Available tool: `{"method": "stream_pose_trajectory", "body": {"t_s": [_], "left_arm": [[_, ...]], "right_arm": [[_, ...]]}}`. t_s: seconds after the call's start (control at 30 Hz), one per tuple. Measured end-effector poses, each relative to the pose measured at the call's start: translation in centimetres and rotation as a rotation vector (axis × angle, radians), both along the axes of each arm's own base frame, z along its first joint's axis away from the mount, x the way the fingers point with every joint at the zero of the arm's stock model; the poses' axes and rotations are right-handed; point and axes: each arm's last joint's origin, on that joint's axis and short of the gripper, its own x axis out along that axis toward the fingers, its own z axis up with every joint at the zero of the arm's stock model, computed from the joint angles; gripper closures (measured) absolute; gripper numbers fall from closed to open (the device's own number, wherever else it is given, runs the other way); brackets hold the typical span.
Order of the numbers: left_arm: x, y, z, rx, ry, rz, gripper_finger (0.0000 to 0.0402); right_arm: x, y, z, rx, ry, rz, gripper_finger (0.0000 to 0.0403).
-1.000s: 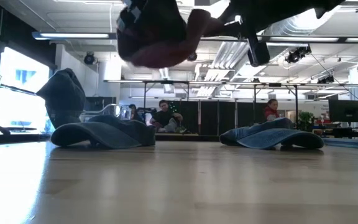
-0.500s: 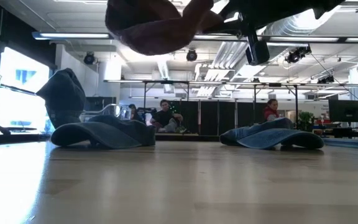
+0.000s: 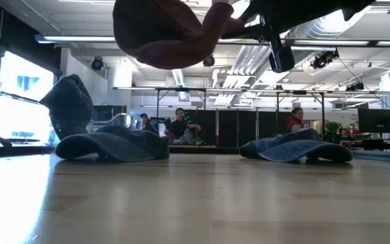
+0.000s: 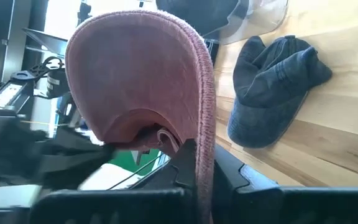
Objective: Pick & Place hat
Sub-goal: Put the left red cap into the bottom transparent bin
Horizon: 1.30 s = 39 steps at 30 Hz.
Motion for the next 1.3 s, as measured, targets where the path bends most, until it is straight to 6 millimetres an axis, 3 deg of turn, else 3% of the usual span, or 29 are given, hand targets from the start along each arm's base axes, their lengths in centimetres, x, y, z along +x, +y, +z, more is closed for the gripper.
{"method": "stream_pose_trajectory", "body": {"t_s": [0.13, 0.23, 0.4, 0.53, 0.7, 0.87, 1.03, 1.3], "left_arm": [[-1.7, -0.6, 3.7, -0.053, -0.112, -0.073, 0.0401], [-2.2, -1.7, 4.8, -0.079, -0.148, -0.201, 0.0401], [-0.9, -3.7, 2.0, -0.011, -0.054, -0.345, 0.0401], [0.5, -4.2, -1.8, 0.131, 0.021, -0.24, 0.0401], [1.9, -3.6, -4.4, 0.32, 0.05, -0.085, 0.0401], [2.2, -1.2, -4.5, 0.376, 0.029, 0.106, 0.0401], [2.7, 0.1, -4.7, 0.33, 0.097, 0.095, 0.0401], [2.7, -3.1, -1.9, 0.097, 0.02, -0.137, 0.0401]], "right_arm": [[0.0, 0.0, 0.0, -0.007, 0.004, 0.002, 0.0396], [0.0, 0.0, -0.1, -0.007, 0.011, 0.002, 0.0391], [0.0, -0.1, -0.1, -0.011, 0.013, -0.015, 0.0395], [0.0, -0.1, 0.0, -0.008, -0.003, -0.016, 0.0397], [0.1, 0.2, 0.5, 0.01, -0.049, -0.006, 0.0391], [-0.1, 1.3, 0.4, 0.013, -0.044, 0.012, 0.0397], [-0.3, 2.1, 0.3, 0.006, -0.039, -0.006, 0.039], [-0.3, 2.1, 0.1, -0.01, -0.017, -0.022, 0.0394]]}}
